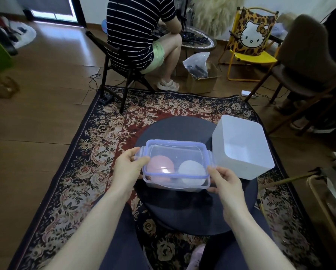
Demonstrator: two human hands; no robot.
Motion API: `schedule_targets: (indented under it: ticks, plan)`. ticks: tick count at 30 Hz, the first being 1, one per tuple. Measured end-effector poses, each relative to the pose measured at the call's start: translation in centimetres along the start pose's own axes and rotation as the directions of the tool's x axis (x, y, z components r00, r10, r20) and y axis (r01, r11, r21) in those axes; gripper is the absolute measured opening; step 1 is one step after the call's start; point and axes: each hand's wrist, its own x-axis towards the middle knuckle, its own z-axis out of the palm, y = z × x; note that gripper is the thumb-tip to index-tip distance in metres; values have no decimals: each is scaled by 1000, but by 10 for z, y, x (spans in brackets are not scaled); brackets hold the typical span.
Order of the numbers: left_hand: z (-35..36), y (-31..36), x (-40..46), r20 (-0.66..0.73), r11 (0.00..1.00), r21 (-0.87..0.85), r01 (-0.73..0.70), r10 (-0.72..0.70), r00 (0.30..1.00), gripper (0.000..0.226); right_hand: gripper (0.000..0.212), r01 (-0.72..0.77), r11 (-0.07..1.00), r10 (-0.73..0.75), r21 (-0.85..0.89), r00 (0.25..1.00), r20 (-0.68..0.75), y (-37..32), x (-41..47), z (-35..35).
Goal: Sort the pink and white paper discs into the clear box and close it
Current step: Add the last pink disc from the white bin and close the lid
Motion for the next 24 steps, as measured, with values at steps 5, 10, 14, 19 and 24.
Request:
schedule_targets:
  ticks: [5,10,14,19,24]
  plan:
    - [-5,0,-5,37,1000,4,-19,19,999,38,18,-18,1000,19,22,1000,-4,5,-2,-6]
    - [-4,2,-4,57,996,65,-53,50,997,45,14,-60,997,60,54,998,5,10,-2,-9]
    - [-3,2,-4,72,991,101,-90,83,994,33,13,-72,995,72,61,997,11,12,0,-11]
    - [-8,-2,-2,97,994,98,-41,31,995,39,20,-63,994,61,87,998,24,10,1,-12]
    - [-11,-3,-4,114,999,53,8,-14,993,33,25,3,999,-6,47,998,59,6,-1,-12]
